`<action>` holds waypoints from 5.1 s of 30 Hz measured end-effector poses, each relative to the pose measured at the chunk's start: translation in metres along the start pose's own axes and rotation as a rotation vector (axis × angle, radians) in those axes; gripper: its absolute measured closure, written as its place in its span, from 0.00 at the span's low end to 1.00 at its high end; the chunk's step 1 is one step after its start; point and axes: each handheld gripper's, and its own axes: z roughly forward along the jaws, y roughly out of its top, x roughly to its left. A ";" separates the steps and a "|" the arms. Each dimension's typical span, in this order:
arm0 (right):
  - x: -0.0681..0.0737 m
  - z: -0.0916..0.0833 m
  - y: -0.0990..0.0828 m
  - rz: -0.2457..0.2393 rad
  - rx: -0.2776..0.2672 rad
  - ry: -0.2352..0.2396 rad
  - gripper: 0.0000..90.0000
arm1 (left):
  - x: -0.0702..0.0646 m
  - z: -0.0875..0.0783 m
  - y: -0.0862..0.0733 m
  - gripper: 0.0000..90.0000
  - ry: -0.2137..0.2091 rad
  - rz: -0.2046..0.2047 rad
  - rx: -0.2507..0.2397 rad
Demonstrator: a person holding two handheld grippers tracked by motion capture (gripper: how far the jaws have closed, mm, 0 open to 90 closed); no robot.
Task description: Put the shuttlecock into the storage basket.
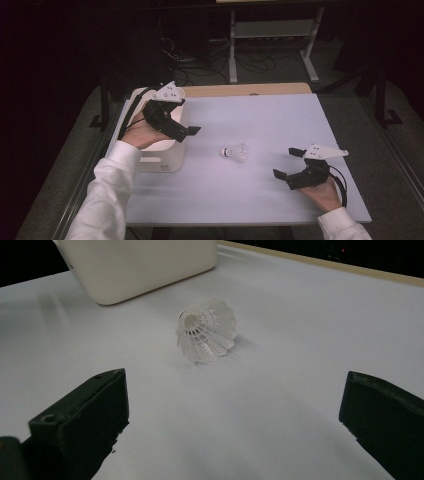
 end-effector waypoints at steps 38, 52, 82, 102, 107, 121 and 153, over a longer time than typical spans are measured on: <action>0.002 -0.005 -0.001 -0.001 -0.014 0.009 0.00 | -0.008 0.069 0.025 0.00 -0.116 0.122 0.187; 0.003 -0.009 -0.001 0.012 -0.044 0.035 0.00 | -0.007 0.098 0.028 0.00 -0.150 0.140 0.246; 0.002 -0.013 -0.002 0.027 -0.071 0.042 0.00 | -0.011 0.147 0.025 0.00 -0.224 0.161 0.338; 0.003 -0.014 -0.003 0.043 -0.070 0.046 0.00 | -0.017 0.174 0.013 0.00 -0.254 0.174 0.425; 0.003 -0.014 -0.003 0.049 -0.066 0.046 0.00 | -0.018 0.180 0.010 0.00 -0.269 0.176 0.455; 0.002 -0.013 -0.004 0.040 -0.066 0.044 0.00 | -0.016 0.200 -0.001 0.00 -0.287 0.149 0.500; 0.002 -0.013 -0.004 0.045 -0.068 0.048 0.00 | -0.030 0.224 -0.010 0.07 -0.346 0.161 0.597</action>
